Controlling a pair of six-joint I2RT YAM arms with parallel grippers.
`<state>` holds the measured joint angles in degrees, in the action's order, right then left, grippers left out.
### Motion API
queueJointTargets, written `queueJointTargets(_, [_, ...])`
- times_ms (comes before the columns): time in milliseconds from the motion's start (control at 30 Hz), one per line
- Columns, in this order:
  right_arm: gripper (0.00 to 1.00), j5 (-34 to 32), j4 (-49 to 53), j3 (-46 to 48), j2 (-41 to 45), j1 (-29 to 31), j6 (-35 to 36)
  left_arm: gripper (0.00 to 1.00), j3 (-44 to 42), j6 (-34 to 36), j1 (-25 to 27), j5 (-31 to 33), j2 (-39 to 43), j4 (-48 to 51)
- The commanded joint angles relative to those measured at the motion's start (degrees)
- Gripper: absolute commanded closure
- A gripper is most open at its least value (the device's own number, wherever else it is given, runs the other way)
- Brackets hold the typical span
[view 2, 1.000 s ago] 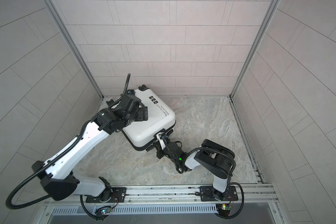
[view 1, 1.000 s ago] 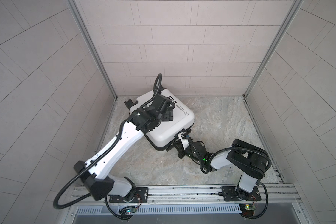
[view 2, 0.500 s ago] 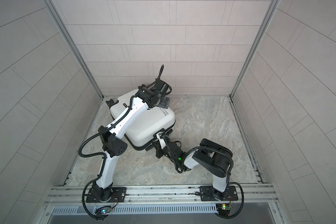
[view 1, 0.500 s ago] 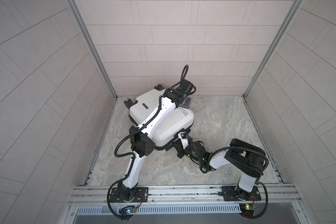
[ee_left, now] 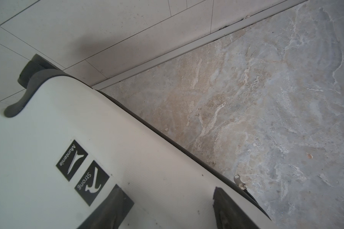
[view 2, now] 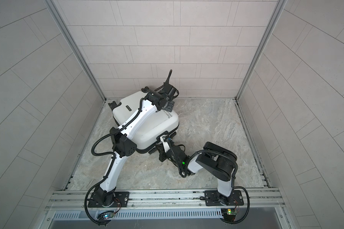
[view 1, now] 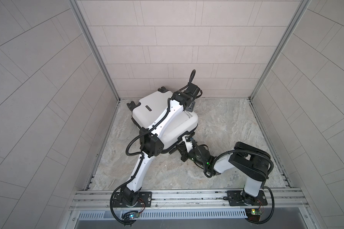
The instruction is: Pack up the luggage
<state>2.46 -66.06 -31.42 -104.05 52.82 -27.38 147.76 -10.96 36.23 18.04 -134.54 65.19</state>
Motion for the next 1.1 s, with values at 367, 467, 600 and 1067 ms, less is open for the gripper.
queueJointTargets(367, [1.0,-13.8,3.4,4.5,7.0,-9.1,-4.0,0.31,-16.6,1.5,-0.6,-0.7,0.4,15.0])
queueJointTargets(467, [1.0,-12.6,4.8,4.8,7.8,-11.0,-3.8,0.31,-17.9,1.3,-0.6,-0.7,1.1,13.9])
queueJointTargets(600, [1.0,-9.3,8.9,4.3,9.5,-15.3,-4.2,0.32,-18.0,1.2,-0.6,-1.4,1.1,13.7])
queueJointTargets(1067, [1.0,1.8,22.0,-1.7,10.1,-27.7,-0.5,0.35,-22.0,0.9,-0.5,-2.1,1.1,11.1])
